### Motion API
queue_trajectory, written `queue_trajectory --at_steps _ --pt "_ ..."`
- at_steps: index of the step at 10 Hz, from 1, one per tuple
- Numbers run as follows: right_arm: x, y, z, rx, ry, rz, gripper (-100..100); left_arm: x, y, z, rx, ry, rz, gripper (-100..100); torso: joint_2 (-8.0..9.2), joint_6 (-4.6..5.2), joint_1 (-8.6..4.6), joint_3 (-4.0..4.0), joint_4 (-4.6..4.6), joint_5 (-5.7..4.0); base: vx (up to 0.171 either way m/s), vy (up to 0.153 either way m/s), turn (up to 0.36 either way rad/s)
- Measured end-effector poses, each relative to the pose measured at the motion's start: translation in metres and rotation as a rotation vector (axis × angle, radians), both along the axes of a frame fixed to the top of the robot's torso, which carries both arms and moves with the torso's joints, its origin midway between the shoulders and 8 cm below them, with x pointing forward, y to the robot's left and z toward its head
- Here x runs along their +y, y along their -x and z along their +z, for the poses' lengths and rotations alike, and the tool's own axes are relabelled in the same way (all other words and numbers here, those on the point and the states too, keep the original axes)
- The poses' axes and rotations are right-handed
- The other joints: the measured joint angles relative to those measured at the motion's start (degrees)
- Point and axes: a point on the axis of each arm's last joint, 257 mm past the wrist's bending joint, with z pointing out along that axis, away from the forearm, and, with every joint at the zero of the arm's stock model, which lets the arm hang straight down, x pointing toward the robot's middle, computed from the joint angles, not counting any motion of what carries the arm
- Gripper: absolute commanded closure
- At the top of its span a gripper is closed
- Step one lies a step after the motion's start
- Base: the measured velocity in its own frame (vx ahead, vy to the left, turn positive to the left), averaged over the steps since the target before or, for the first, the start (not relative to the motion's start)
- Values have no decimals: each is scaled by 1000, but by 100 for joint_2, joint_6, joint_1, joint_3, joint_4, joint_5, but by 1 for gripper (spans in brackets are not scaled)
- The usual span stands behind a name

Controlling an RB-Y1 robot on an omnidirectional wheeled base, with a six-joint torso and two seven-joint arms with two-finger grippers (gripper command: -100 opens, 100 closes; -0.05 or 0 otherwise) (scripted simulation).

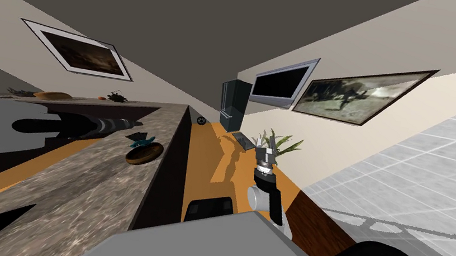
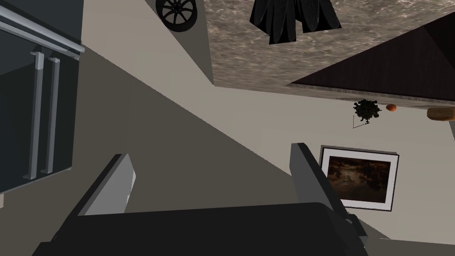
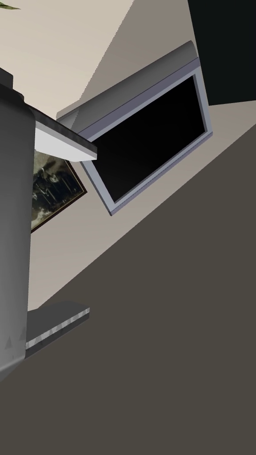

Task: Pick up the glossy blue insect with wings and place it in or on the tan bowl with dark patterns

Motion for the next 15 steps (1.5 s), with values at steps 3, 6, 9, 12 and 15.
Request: queue_trajectory --at_steps 3,6,9,12,15 --pt "0 0 0 0 0 0 0 18 0 5 -10 -2 -7 -100 -11 2 -12 -7 -3 -3 47 -55 27" --pt "0 0 0 0 0 0 0 34 1 7 -16 -6 -15 -100 -17 -2 -21 -9 -3 -5 65 -76 88" --pt "0 0 0 0 0 0 0 43 2 12 -20 -1 -38 -100 -13 -6 -8 -6 -1 0 54 -60 79" --pt "0 0 0 0 0 0 0 60 4 18 -24 -6 -54 -100 -18 -3 -24 -9 -3 -4 68 -86 84" --pt "0 0 0 0 0 0 0 63 7 23 -32 6 -88 -100 0 2 2 -1 -1 0 38 -52 47"
